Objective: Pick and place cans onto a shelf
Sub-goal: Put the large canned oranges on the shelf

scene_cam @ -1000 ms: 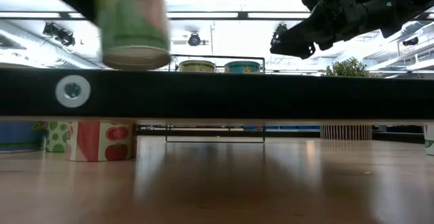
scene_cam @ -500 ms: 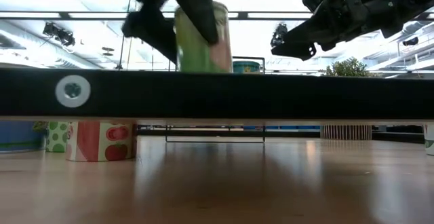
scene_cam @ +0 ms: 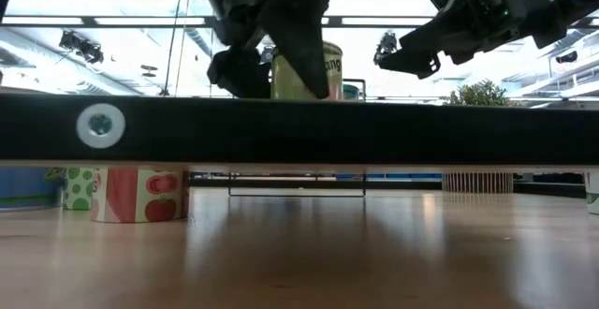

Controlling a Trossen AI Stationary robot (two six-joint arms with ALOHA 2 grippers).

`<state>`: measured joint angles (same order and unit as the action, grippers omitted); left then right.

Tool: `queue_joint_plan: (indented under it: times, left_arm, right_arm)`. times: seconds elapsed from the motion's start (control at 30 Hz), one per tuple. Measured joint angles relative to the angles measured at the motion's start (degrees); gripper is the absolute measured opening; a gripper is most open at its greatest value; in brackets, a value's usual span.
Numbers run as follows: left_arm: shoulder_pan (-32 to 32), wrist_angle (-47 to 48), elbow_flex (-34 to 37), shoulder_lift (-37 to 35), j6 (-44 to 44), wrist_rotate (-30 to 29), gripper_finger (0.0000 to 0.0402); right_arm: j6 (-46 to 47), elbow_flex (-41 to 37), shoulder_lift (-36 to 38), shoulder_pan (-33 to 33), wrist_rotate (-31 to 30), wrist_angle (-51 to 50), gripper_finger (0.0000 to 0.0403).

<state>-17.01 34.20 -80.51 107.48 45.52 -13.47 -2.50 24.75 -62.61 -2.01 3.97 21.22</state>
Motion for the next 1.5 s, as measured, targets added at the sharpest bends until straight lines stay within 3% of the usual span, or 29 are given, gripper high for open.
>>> queue_joint_plan:
  times: [0.3, 0.67, 0.83, 1.1, 1.23, 1.5]
  left_arm:
    - [0.0, 1.6, 0.0, -0.3, -0.4, 0.9, 0.0388]
    - [-4.8, 6.6, -2.7, -0.3, -3.4, -7.4, 0.0387]
    - [-6.8, 13.0, -5.6, -0.4, -3.4, -12.8, 0.0387]
    - [-8.1, 16.0, -5.8, -0.4, 0.2, -12.6, 0.0387]
    - [-8.4, 16.8, -5.8, -0.4, 1.9, -13.1, 0.0387]
    - [-9.4, 14.2, -5.8, -0.4, 1.3, -9.3, 0.0387]
  right_arm:
    - [0.8, 0.0, 0.1, -2.4, -2.4, -0.4, 0.0313]
    - [0.8, 0.0, -1.3, -8.2, -2.9, -2.7, 0.0313]
    - [0.9, 0.0, -7.1, -12.0, -6.4, 1.6, 0.0313]
    - [-1.0, 2.5, -15.6, -15.2, -10.5, 7.5, 0.0313]
    - [-3.8, 5.6, -19.8, -16.4, -9.3, 7.0, 0.0313]
    - [-7.2, 12.0, -25.2, -15.9, -1.1, 5.1, 0.0313]
